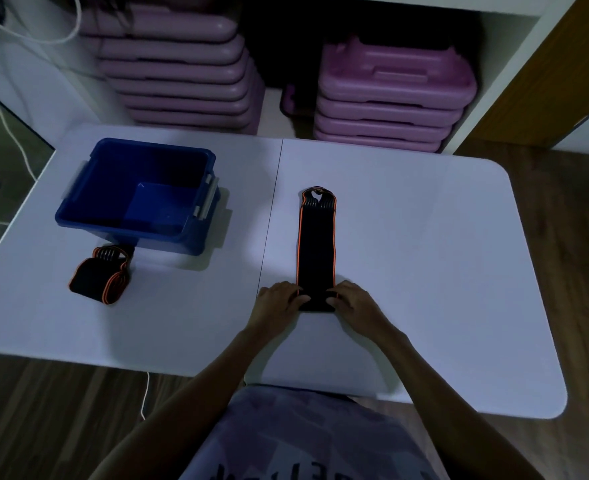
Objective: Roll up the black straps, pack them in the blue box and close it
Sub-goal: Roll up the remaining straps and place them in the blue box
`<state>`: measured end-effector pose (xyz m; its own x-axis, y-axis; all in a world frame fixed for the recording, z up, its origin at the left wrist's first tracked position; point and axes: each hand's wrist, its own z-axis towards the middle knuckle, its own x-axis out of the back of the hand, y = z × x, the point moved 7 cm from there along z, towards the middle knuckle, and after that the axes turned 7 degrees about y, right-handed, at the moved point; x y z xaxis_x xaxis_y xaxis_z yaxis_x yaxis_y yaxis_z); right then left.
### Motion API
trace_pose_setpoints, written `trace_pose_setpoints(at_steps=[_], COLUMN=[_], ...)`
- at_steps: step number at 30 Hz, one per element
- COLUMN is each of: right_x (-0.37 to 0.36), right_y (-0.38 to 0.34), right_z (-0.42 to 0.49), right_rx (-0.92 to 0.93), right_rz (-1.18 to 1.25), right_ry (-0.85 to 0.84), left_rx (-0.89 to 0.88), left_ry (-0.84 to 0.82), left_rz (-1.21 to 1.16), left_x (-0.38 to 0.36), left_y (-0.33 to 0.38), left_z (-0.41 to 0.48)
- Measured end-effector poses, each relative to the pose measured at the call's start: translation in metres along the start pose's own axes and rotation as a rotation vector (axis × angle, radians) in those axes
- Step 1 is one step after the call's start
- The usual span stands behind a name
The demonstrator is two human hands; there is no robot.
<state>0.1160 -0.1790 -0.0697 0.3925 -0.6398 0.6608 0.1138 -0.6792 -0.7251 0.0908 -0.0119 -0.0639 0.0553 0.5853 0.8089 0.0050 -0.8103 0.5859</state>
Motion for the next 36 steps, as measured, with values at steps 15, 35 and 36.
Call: trace_pose_setpoints(at_steps=[15, 35, 36], right_x=[0.001, 0.010, 0.009], right_y=[-0.001, 0.008, 0.010], right_z=[-0.012, 0.013, 0.012], right_rx=[0.095, -0.291, -0.296], right_rz=[-0.189, 0.431, 0.435], right_ry=[0.038, 0.259, 0.263], left_rx=[-0.398, 0.232, 0.256], left_ry=[0.058, -0.006, -0.001], left_rz=[0.171, -0.237, -0.243], left_x=[-0.005, 0.004, 0.004], left_y=[-0.007, -0.020, -0.021], left_z=[-0.010, 0.042, 0.042])
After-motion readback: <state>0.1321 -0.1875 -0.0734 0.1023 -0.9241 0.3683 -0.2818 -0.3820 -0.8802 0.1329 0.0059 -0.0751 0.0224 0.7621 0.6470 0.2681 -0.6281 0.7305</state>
